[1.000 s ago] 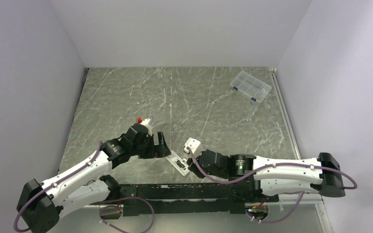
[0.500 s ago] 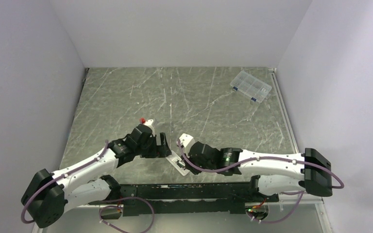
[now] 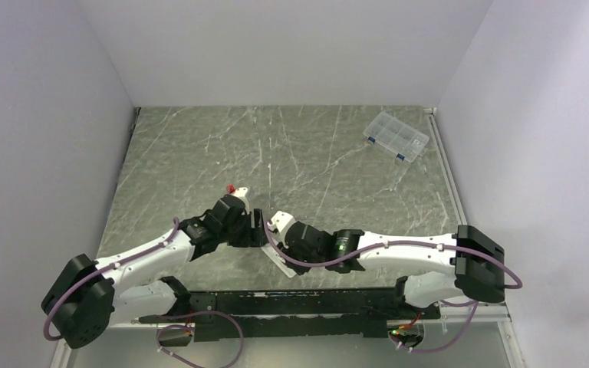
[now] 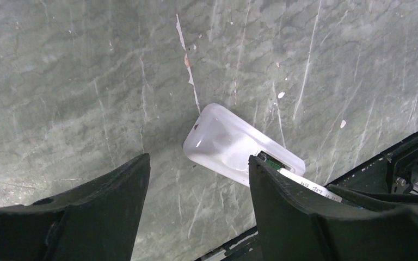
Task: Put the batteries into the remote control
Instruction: Load the battery cover into the remote control.
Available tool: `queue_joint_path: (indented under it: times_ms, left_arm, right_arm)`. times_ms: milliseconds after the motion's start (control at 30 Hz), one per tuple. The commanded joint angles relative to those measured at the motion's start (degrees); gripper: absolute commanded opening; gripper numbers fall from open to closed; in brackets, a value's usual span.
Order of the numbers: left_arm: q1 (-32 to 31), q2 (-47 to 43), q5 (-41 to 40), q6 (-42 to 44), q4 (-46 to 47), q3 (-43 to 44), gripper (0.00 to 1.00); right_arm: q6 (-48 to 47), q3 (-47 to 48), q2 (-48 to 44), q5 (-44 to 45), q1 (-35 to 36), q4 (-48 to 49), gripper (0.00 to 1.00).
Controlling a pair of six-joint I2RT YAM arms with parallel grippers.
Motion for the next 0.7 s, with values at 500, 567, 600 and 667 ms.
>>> queue_joint_path:
  times_ms: [500, 567, 600, 667]
  left_arm:
    - [0.5, 2.7, -0.5, 1.9, 4.6, -1.5, 0.69]
    - [0.6, 2.2, -0.7, 1.9, 4.2, -1.6, 0.7]
    - [0.6, 1.9, -1.0, 1.9, 4.0, -1.8, 0.7]
    - [0.7, 1.4, -1.4, 1.8, 3.6, -1.9, 0.7]
  right_arm:
    - [2.3, 5.3, 5.3, 1.3, -1.6, -0.6, 0.1]
    - [2.6, 5.5, 5.7, 1.4, -1.6, -0.8, 0.1]
    - [2.7, 5.6, 5.8, 1.2, -1.6, -0.8, 0.1]
    - [2.9, 5.9, 6.4, 1.4, -1.6, -1.0, 0.1]
